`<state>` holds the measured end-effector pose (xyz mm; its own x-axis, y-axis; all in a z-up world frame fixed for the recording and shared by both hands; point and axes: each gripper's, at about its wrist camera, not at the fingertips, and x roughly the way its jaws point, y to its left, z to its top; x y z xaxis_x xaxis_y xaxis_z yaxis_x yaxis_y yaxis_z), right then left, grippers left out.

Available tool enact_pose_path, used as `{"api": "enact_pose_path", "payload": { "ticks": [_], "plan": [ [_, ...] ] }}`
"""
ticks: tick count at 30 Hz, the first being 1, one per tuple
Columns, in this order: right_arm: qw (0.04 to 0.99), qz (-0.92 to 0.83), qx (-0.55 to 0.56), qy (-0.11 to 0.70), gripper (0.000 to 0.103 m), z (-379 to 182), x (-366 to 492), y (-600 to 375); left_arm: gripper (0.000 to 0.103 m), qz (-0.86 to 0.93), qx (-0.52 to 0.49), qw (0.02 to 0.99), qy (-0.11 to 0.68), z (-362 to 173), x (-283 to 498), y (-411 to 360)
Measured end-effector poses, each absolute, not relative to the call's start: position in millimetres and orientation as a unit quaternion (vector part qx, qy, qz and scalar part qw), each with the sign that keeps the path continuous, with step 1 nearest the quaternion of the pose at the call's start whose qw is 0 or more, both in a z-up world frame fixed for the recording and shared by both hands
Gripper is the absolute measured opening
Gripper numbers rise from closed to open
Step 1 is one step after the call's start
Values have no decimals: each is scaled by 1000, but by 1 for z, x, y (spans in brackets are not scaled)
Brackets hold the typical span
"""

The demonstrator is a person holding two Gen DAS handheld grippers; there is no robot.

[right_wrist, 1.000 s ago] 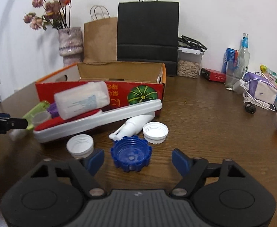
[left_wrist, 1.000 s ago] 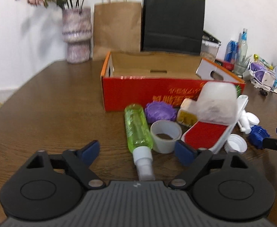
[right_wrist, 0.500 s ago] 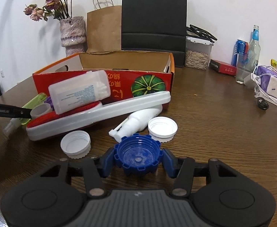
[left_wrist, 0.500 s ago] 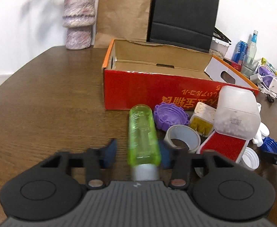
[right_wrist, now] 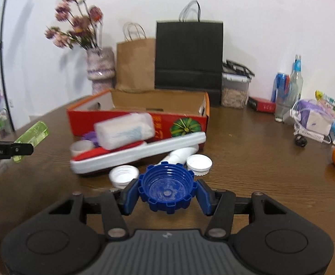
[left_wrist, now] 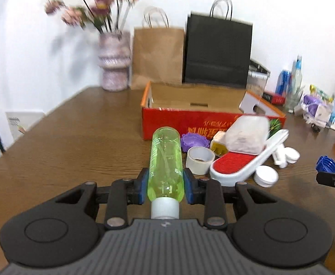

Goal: Organize rigid objects
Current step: 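Carry the green bottle and blue cap into the red box with both tools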

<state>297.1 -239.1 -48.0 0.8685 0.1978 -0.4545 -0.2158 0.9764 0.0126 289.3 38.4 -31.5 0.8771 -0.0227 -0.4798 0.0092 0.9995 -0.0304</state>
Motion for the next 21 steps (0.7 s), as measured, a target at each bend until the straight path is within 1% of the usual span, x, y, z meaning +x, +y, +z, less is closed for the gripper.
{"api": "enact_pose_path", "payload": {
  "ticks": [8, 14, 21],
  "plan": [
    [976, 123, -19, 178, 53, -21, 205, -226, 31, -7, -25, 985, 168, 9, 187, 25],
    [982, 123, -19, 141, 53, -2, 149, -219, 31, -15, -36, 988, 147, 20, 139, 26],
    [986, 116, -22, 115, 53, 13, 113, -216, 31, -21, -38, 991, 126, 23, 103, 34]
  ]
}}
